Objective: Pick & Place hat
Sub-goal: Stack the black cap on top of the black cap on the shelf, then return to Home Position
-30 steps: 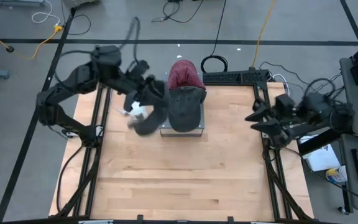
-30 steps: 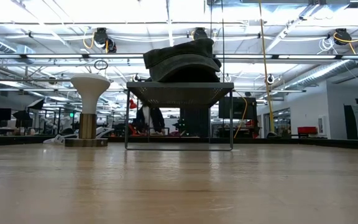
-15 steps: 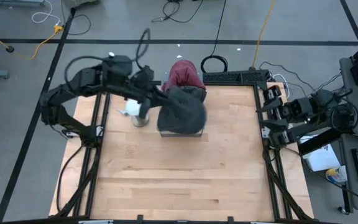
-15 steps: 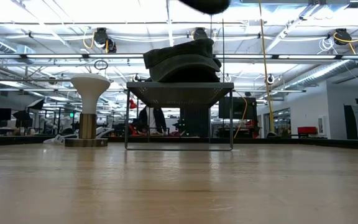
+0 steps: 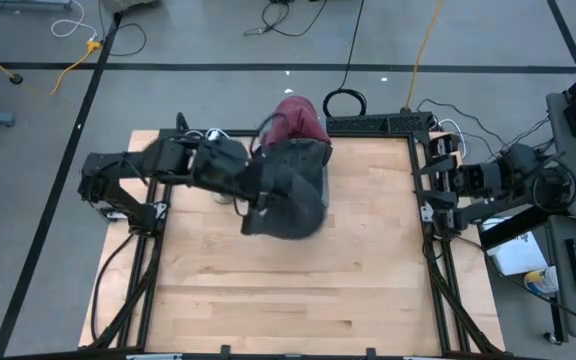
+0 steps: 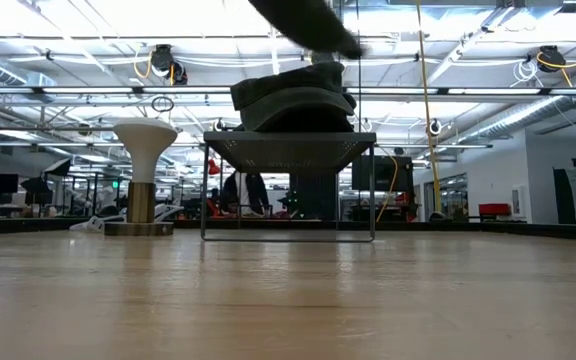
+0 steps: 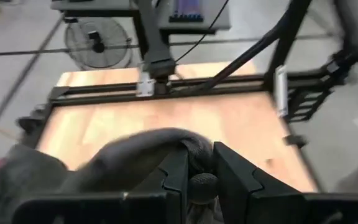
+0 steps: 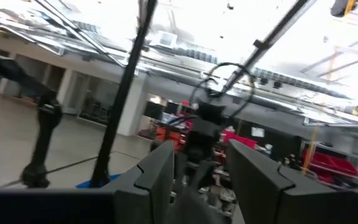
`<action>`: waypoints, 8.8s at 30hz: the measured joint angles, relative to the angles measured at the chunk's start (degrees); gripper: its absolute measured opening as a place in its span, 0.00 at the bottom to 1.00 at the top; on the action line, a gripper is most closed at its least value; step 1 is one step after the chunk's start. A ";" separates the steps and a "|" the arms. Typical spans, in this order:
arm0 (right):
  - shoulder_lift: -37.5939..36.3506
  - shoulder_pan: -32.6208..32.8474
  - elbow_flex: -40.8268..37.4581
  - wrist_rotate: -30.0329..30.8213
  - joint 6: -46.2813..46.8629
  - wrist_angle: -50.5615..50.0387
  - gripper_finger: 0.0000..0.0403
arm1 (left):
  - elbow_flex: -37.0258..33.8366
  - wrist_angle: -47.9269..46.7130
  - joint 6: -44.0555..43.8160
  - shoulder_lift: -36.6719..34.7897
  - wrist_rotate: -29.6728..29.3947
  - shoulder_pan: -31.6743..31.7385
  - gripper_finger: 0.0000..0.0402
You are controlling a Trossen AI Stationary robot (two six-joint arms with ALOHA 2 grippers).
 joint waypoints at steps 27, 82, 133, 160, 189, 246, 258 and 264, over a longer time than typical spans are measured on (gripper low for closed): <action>8.11 0.00 0.00 3.87 2.09 4.82 0.35 | 0.00 -4.55 45.13 0.57 -0.96 10.12 0.13; 10.97 0.00 0.00 9.81 1.49 6.30 0.35 | 0.00 -2.95 42.71 17.52 -14.38 22.37 0.56; 11.27 0.00 -8.48 11.06 6.58 8.52 0.35 | -15.63 -5.03 -1.98 -31.12 2.79 26.23 0.70; 11.23 0.00 -37.00 11.08 19.51 34.26 0.35 | -70.85 30.23 -8.09 -71.80 -7.21 20.37 0.70; 11.22 0.02 -56.38 9.40 26.81 52.93 0.35 | -101.67 52.92 -12.82 -85.33 -7.35 17.74 0.70; -27.31 -22.24 -56.63 9.53 32.61 -1.90 0.35 | -108.23 53.60 -14.45 -85.37 -14.21 18.83 0.70; -27.98 -22.91 -56.63 9.48 33.02 -2.30 0.35 | -108.19 52.92 -15.24 -85.39 -14.20 18.83 0.70; -27.98 -22.91 -56.63 9.54 33.03 -0.95 0.35 | -108.26 53.50 -12.01 -85.33 -14.09 18.83 0.70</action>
